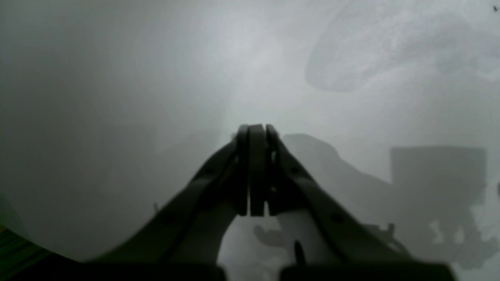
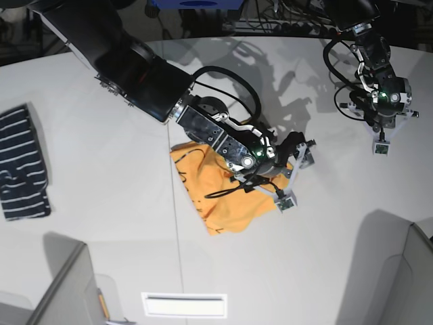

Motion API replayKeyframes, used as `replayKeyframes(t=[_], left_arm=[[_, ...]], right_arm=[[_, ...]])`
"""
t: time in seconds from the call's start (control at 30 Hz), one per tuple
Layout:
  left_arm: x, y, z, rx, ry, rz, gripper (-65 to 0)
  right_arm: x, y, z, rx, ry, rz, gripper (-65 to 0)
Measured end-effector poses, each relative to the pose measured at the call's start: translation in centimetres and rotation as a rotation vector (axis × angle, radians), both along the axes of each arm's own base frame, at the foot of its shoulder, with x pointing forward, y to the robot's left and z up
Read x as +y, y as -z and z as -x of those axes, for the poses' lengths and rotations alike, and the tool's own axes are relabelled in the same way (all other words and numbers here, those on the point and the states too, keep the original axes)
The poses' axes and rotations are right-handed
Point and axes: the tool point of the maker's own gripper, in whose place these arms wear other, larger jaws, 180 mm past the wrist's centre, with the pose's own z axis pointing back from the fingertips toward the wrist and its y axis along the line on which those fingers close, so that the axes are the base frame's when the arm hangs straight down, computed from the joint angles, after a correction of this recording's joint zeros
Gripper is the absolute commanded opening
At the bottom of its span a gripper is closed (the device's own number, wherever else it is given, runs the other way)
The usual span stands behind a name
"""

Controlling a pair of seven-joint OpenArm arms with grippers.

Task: Fold the T-shirt properly

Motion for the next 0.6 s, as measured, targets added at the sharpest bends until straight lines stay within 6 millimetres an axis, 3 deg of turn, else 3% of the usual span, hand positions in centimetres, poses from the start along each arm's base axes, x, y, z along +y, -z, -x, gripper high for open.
replayKeyframes(t=[0.13, 0.27, 0.37, 0.43, 0.5, 0.57, 0.6], left_arm=[[1.8, -0.5, 1.0, -0.018, -0.075, -0.001, -65.0], [4.1, -1.1, 2.3, -0.018, -0.146, -0.029, -65.0], [4.8, -1.3, 2.6, -0.023, -0.159, -0.035, -65.0], [5.7, -1.4, 3.1, -0.012, -0.169, -0.047, -65.0], [6.8, -1.3, 3.7, 0.0, -0.197, -0.055, -65.0], [7.2, -1.2, 4.2, 0.006, -0.217, -0.054, -65.0], [7.3, -1.2, 4.3, 0.005, -0.223, -0.053, -65.0]], right_arm=[[1.7, 0.1, 1.1, -0.08, -0.069, -0.012, -16.8], [3.5, 0.2, 3.1, -0.03, -0.104, -0.088, -16.8], [4.2, -0.9, 2.6, -0.018, -0.1, -0.136, -16.8], [4.5, -2.6, 2.0, -0.052, -0.11, -0.16, -17.0], [5.2, -5.5, 2.3, -0.086, -0.15, -0.205, -18.6], [4.9, -7.8, 3.0, -0.087, -0.199, -0.224, -26.6], [4.1, -8.9, 2.8, -0.079, -0.196, -0.237, -34.8]])
